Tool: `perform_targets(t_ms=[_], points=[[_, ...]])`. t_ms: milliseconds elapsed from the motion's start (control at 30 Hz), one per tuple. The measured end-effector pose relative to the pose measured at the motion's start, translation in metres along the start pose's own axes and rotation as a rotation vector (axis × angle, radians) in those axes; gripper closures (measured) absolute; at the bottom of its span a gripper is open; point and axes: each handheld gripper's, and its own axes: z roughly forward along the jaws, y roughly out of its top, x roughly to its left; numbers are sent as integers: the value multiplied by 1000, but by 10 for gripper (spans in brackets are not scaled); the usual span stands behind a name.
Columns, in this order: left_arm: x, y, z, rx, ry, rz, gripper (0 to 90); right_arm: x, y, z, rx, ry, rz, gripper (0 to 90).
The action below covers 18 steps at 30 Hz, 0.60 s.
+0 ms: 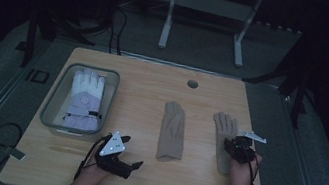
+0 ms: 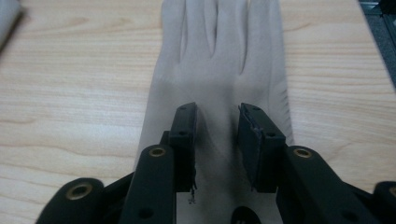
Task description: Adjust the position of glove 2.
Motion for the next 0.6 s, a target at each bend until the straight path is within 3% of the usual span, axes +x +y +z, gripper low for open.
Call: perform_targets(t_ms=[100,200,233,400,500,600], points=[[0,-1,1,1,-7,5,35,-4,5,-8,-28,32,-26,606],[0,-1,1,2,-9,5,35,-8,11,-15,-63,59,-94,604],[0,0,1,1,-9,5,35,-10,13,-18,-74,97,-117,599],[0,0,0,-2,-6,3,35,-24,22,-27,-121,185,-221,578],[1,0,1,-3,-4,1,35,-33,25,-28,-109,247,-259,557],[2,-1,1,-2,-3,-1,35,-39,22,-23,-75,267,-293,564]])
